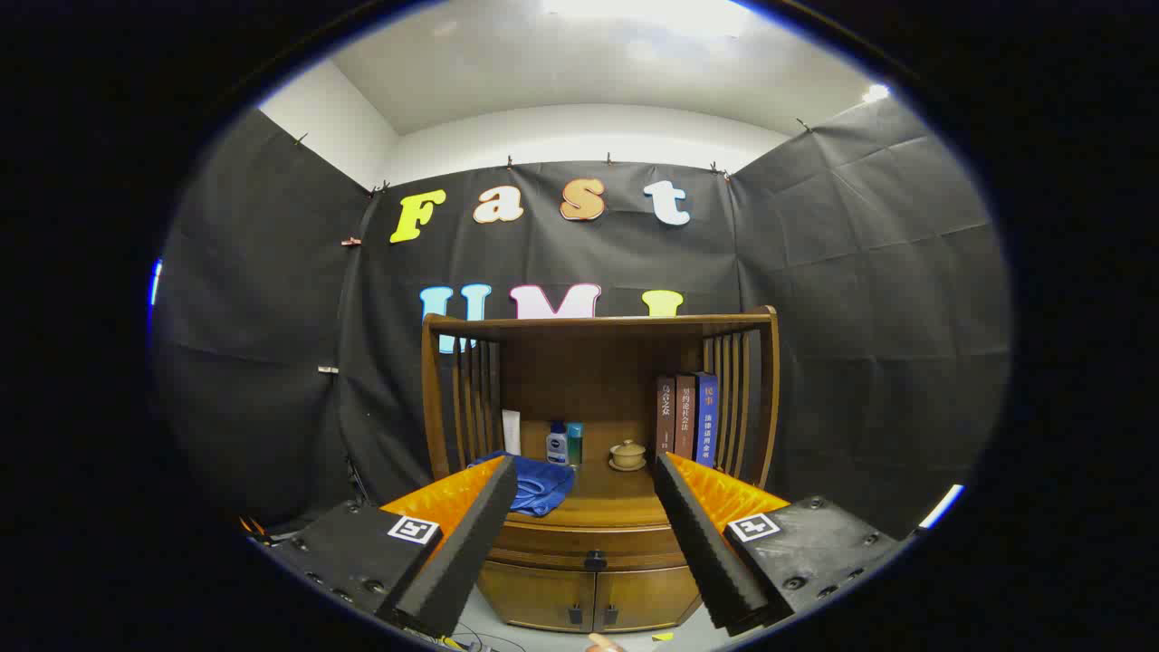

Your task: Pull open the drawer, take out the items inside it, and place them on the countertop above the cabinet.

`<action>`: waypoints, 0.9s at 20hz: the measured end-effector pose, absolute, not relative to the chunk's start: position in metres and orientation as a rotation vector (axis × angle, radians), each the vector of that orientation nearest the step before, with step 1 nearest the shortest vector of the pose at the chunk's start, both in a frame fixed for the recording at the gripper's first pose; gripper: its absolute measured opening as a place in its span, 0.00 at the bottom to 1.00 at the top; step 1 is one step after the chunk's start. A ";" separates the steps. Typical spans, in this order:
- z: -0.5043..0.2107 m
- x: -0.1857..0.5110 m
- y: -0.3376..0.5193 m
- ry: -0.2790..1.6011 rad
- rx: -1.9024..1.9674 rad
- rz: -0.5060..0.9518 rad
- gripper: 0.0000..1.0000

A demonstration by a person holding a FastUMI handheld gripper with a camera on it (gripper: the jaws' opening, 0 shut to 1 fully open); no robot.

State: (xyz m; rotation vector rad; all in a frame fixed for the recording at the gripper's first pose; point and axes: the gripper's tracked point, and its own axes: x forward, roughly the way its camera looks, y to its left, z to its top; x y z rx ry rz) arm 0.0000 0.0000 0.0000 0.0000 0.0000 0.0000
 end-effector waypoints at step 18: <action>0.001 -0.008 -0.010 0.020 -0.018 -0.024 1.00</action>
